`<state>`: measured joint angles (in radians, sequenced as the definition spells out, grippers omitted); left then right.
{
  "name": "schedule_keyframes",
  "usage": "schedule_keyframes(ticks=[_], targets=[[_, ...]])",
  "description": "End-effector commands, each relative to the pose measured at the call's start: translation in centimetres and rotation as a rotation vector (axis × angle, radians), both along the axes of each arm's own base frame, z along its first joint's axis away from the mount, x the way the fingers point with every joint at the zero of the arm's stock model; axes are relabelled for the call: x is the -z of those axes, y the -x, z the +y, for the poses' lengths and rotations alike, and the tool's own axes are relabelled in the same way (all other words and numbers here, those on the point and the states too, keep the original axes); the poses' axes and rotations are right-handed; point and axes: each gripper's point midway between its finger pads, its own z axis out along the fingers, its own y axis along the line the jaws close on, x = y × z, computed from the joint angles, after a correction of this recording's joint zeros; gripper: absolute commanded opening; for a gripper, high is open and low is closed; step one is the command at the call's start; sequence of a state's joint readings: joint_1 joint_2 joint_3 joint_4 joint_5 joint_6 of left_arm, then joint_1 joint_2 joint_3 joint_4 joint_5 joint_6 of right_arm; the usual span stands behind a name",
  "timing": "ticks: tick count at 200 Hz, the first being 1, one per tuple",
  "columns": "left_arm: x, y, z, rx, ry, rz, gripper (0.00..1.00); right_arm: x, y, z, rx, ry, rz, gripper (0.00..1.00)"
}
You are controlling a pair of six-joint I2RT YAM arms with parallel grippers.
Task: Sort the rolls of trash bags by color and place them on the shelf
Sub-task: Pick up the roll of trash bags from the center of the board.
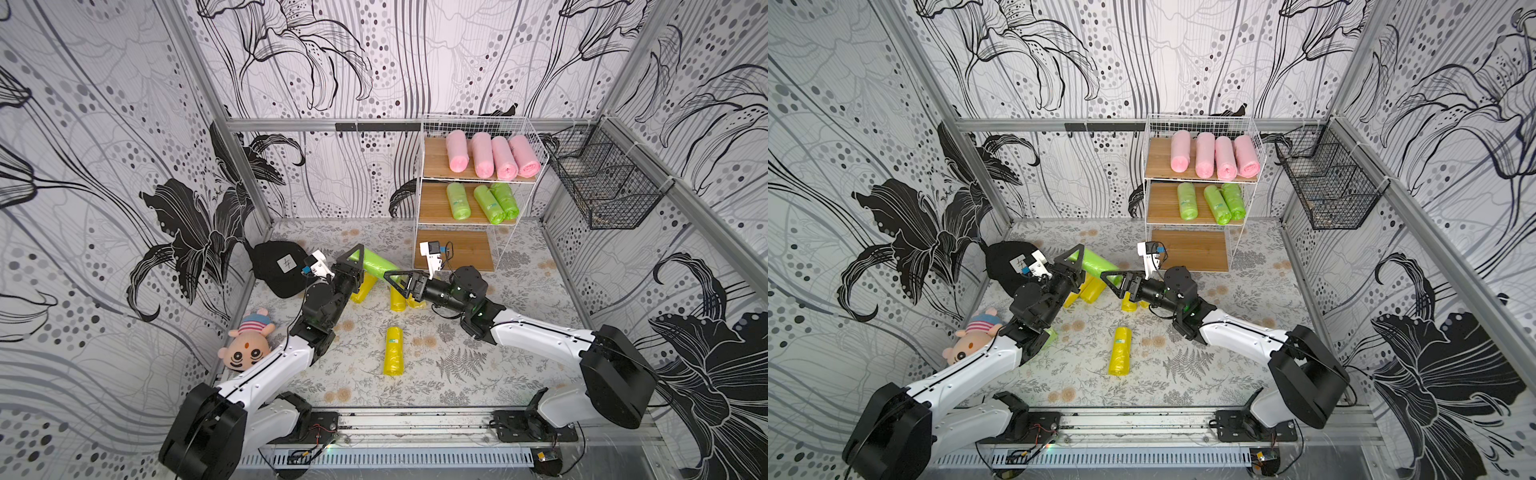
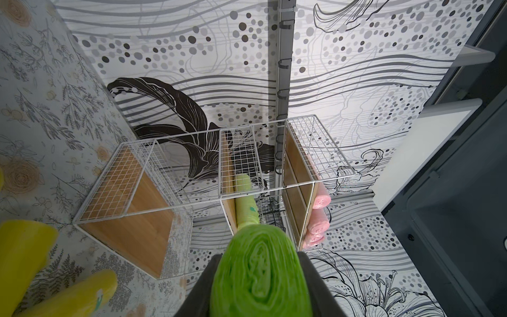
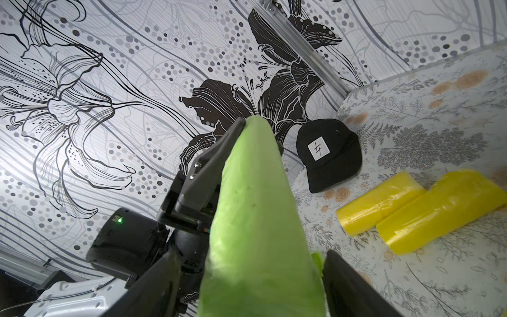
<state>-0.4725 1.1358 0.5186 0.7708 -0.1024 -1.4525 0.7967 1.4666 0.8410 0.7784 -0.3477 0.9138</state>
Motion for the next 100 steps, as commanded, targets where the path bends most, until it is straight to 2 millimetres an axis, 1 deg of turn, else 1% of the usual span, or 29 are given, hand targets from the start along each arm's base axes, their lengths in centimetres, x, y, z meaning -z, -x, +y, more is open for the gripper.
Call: schedule_keyframes(ticks=[1,31,62,87,100], targets=[[-2.9,0.7,0.0,0.001,0.125,-0.108,0.31,-2.6,-0.5,0.3,0.029,-0.074,-0.044,0.81],[-2.8,0.9,-1.0,0.024,0.146,-0.110,0.31,-3.1,-0.8,0.6,0.041,-0.079,-0.052,0.68],[-2.8,1.0,-1.7,0.041,0.153,-0.110,0.31,-2.6,-1.4,0.1,0.089,-0.071,-0.042,0.51],[-2.7,1.0,-2.0,0.048,0.152,-0.105,0.32,-2.6,-1.7,-0.6,0.127,-0.063,-0.048,0.42],[-2.5,1.0,-2.0,0.047,0.152,-0.098,0.35,-2.7,-1.7,-1.0,0.148,-0.052,-0.060,0.39]])
